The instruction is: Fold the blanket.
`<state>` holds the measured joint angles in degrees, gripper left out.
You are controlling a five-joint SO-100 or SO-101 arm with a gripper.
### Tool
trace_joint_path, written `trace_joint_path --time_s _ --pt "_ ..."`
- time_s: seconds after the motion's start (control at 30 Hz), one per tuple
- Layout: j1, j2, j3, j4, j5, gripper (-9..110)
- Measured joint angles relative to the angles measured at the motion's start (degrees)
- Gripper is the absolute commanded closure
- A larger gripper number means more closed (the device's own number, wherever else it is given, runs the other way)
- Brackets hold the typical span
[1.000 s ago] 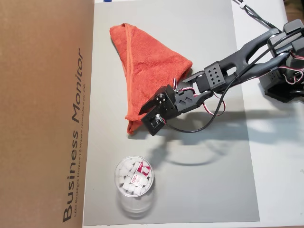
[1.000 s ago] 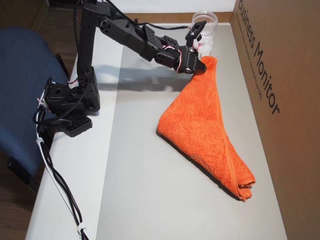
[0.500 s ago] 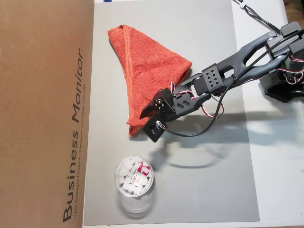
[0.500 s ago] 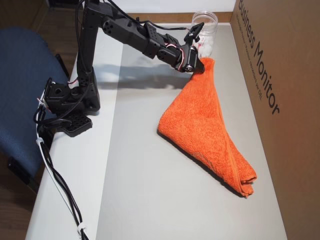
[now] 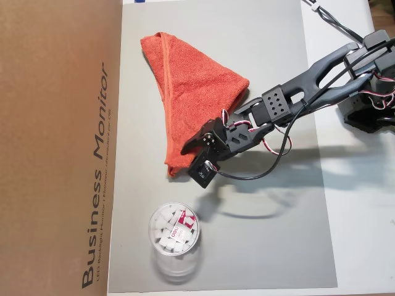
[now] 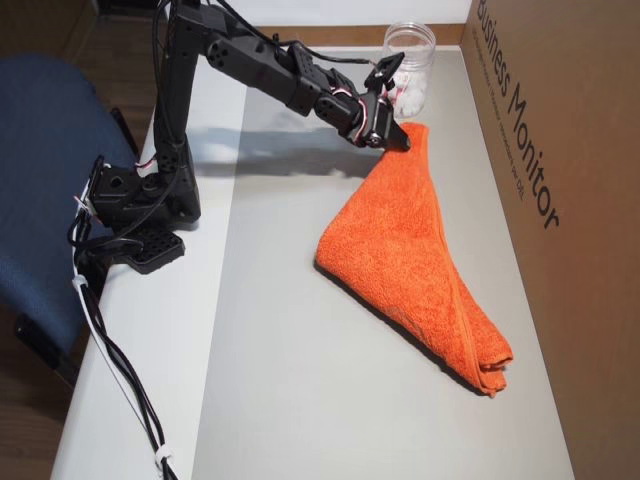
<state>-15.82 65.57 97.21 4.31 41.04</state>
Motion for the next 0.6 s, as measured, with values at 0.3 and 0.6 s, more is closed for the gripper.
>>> trace_joint_path --time_s 0.3,0.6 --pt "-0.97 0.00 0.00 1.76 0.18 92" --pt "-1.23 0.00 0.00 2.37 0.18 93"
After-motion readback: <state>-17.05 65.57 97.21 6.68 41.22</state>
